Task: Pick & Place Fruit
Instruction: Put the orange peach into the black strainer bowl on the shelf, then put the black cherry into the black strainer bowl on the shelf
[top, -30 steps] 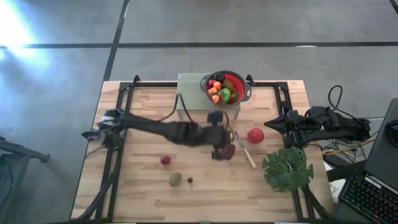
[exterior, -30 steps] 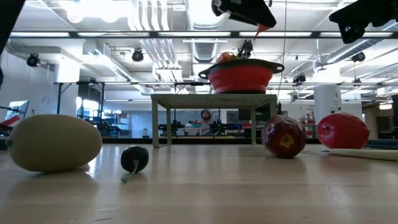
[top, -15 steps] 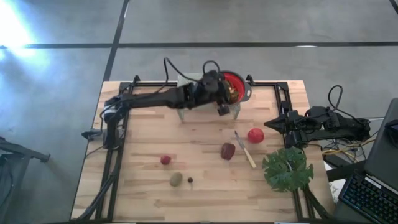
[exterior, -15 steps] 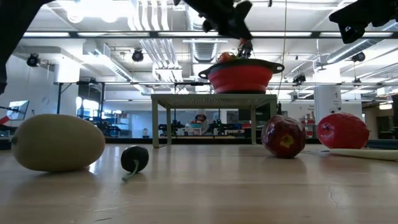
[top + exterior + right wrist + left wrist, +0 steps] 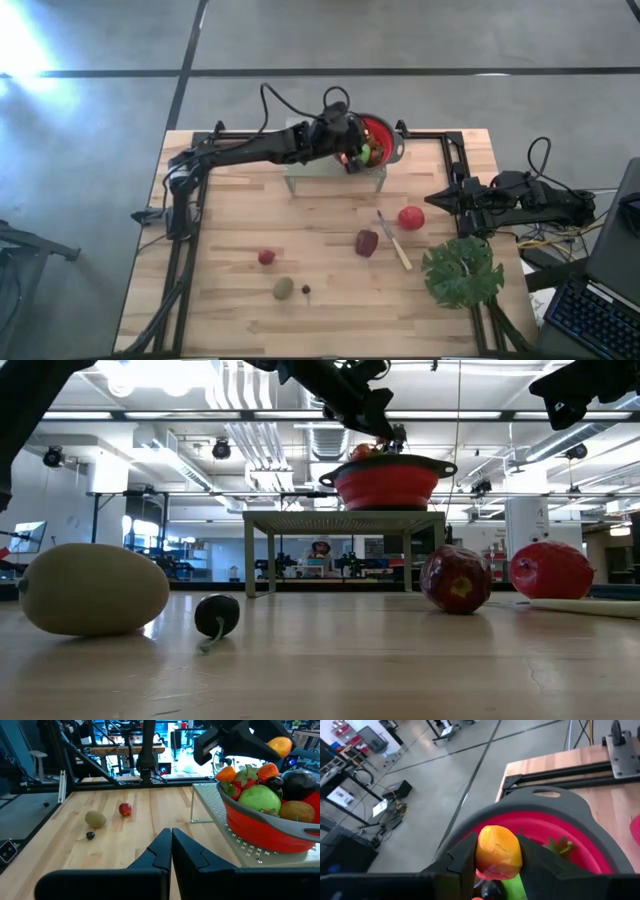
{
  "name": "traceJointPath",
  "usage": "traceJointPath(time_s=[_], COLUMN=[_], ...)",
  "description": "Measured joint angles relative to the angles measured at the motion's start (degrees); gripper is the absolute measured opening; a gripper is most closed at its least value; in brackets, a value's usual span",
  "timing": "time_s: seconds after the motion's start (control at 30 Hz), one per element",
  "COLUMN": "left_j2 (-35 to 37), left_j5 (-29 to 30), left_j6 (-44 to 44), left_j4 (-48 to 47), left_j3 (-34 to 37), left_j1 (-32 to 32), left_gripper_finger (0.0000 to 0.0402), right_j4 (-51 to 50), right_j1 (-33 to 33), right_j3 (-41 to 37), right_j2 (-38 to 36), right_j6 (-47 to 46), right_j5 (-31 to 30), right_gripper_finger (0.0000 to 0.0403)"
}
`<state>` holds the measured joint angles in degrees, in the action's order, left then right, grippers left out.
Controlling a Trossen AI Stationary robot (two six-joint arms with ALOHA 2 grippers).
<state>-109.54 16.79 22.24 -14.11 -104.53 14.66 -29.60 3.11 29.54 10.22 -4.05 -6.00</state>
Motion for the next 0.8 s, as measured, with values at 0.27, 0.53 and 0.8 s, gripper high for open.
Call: traceJointPath(time_s=[0.27, 0.53, 0.8], left_j2=[-0.1, -0.1, 0.9], left_j5=[-0.2, 1.2, 1.5], left_j6=[0.2, 1.2, 3.1], left_j4=[-0.1, -0.5, -8.5], left_j3=[0.4, 0.5, -4.3], left_j1=[0.0, -0.1, -2.2], left_gripper_finger=[0.0153, 0.0186, 0.0186], right_j4=[0.0, 0.0, 0.0], right_j1=[0.0, 0.0, 0.0], right_j3=[0.0, 0.0, 0.0], right_j2=[0.0, 0.0, 0.0], right_j6=[0.0, 0.0, 0.0], right_j5=[0.0, 0.0, 0.0], right_gripper_finger=[0.0008, 0.0008, 0.0008])
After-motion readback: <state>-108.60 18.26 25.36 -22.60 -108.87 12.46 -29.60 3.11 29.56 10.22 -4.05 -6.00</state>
